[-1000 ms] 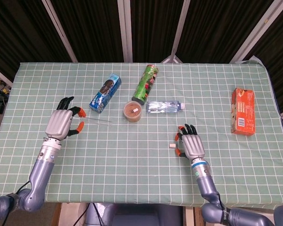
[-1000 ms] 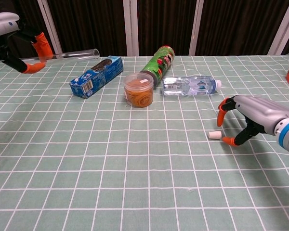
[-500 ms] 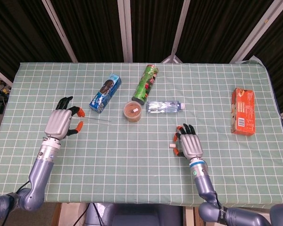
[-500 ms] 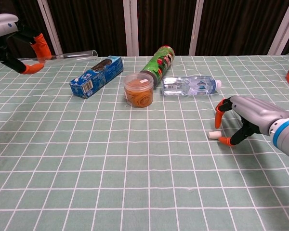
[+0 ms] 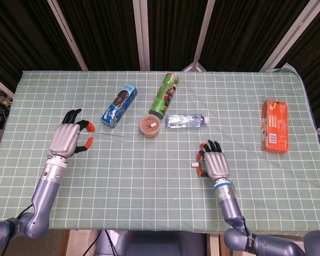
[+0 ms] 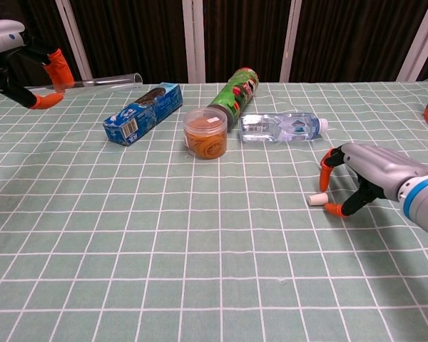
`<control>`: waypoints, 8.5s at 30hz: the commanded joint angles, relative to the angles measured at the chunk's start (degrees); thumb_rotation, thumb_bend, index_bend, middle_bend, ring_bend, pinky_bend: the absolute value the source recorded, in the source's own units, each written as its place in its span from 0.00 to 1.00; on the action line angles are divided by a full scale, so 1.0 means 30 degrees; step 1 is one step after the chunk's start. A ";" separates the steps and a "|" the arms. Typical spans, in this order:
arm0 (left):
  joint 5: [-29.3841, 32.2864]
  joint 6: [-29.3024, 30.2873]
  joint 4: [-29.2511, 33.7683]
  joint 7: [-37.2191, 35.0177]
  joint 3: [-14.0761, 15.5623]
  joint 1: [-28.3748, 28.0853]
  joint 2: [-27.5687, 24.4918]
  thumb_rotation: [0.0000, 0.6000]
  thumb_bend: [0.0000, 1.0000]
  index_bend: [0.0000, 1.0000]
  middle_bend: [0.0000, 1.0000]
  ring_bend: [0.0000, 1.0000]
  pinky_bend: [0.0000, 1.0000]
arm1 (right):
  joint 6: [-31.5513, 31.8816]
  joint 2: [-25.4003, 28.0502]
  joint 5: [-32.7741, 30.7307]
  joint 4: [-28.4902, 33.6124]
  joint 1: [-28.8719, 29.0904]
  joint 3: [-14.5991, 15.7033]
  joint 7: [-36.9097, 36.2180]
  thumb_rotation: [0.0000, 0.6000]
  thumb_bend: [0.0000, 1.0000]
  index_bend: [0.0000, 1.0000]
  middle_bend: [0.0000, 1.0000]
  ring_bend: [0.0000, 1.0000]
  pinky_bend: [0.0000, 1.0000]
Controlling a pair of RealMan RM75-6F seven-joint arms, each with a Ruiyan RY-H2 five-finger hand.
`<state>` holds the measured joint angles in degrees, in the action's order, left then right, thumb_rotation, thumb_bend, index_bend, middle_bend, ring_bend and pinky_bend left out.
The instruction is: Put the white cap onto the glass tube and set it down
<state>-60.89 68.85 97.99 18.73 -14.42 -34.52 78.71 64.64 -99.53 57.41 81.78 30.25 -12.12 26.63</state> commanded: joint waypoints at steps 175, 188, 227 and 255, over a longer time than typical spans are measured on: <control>0.3202 0.0127 -0.7687 -0.1462 -0.5028 -0.5612 1.1039 1.00 0.75 0.53 0.45 0.07 0.00 | 0.2972 0.4498 0.3396 0.3670 0.5711 -0.1707 0.5097 1.00 0.36 0.69 0.29 0.07 0.00; 0.3306 0.0044 -0.7890 -0.1417 -0.5112 -0.5778 1.1332 1.00 0.75 0.53 0.45 0.08 0.00 | 0.2882 0.4398 0.3205 0.3284 0.5945 -0.2172 0.5118 1.00 0.36 0.69 0.29 0.07 0.00; 0.2753 -0.0111 -0.8618 -0.1644 -0.5372 -0.6579 1.2170 1.00 0.75 0.53 0.45 0.08 0.00 | 0.2907 0.4384 0.3050 0.3340 0.5956 -0.2275 0.4914 1.00 0.36 0.69 0.29 0.07 0.00; 0.2395 0.0198 -0.8329 -0.1810 -0.5509 -0.6595 1.2158 1.00 0.75 0.53 0.45 0.08 0.00 | 0.2991 0.5101 0.2813 0.4067 0.5670 -0.2169 0.5317 1.00 0.36 0.23 0.20 0.07 0.00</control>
<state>-53.69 69.42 72.98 13.32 -30.96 -54.32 115.20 73.59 -84.26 65.87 93.96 47.29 -18.63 42.57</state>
